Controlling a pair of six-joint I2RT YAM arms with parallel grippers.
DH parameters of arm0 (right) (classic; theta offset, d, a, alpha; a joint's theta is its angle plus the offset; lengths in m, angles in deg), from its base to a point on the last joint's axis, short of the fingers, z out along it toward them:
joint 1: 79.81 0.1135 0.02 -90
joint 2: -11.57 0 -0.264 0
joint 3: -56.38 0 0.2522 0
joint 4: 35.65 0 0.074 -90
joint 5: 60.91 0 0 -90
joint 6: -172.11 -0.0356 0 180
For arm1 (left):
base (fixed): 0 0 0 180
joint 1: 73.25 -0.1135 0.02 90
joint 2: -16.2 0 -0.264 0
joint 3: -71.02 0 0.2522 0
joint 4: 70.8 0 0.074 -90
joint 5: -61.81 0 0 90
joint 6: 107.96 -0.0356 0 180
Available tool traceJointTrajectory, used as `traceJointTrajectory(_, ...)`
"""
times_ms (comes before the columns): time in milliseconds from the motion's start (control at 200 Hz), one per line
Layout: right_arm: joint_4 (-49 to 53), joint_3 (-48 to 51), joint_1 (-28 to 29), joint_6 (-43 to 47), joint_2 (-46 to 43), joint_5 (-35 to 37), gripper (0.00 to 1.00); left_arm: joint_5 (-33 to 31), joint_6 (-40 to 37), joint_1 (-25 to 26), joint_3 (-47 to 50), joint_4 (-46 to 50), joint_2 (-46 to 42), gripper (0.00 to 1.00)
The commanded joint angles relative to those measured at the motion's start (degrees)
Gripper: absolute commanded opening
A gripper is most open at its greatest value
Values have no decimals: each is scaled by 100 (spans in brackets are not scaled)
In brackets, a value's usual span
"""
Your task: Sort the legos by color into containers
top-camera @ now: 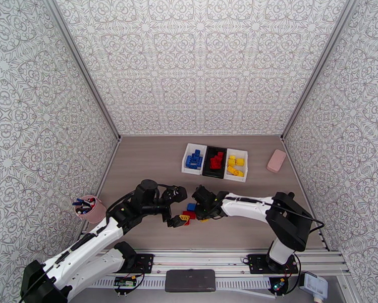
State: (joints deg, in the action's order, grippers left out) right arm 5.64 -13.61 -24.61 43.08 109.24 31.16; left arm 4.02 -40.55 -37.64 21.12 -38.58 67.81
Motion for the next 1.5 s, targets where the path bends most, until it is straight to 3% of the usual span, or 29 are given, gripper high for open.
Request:
traceJointTrajectory(0,147,-195,41,57,-246,232,34,125,29,-72,46,20,-42,100)
traceJointTrajectory(240,94,-214,-23,66,-841,710,32,-427,370,146,-180,-13,-90,100)
traceJointTrajectory(380,-104,-142,-230,153,-1230,1086,32,-822,866,338,-116,-577,-87,100)
traceJointTrajectory(515,-390,4,-538,292,-1679,1328,32,-1261,1466,518,-49,-1355,78,100)
traceJointTrajectory(845,-859,206,-1718,989,-2199,1306,32,-2318,1784,1188,-261,-2479,1027,100)
traceJointTrajectory(1050,-1280,94,-2589,1578,-1885,1240,32,-2798,1987,1508,-503,-2984,1667,100)
traceJointTrajectory(1260,-1879,-179,-3389,1811,-1102,922,32,-2826,1993,1670,-658,-2959,1922,100)
traceJointTrajectory(1496,-2225,-744,-3823,1768,-157,644,32,-2796,1940,1690,-695,-2875,1949,100)
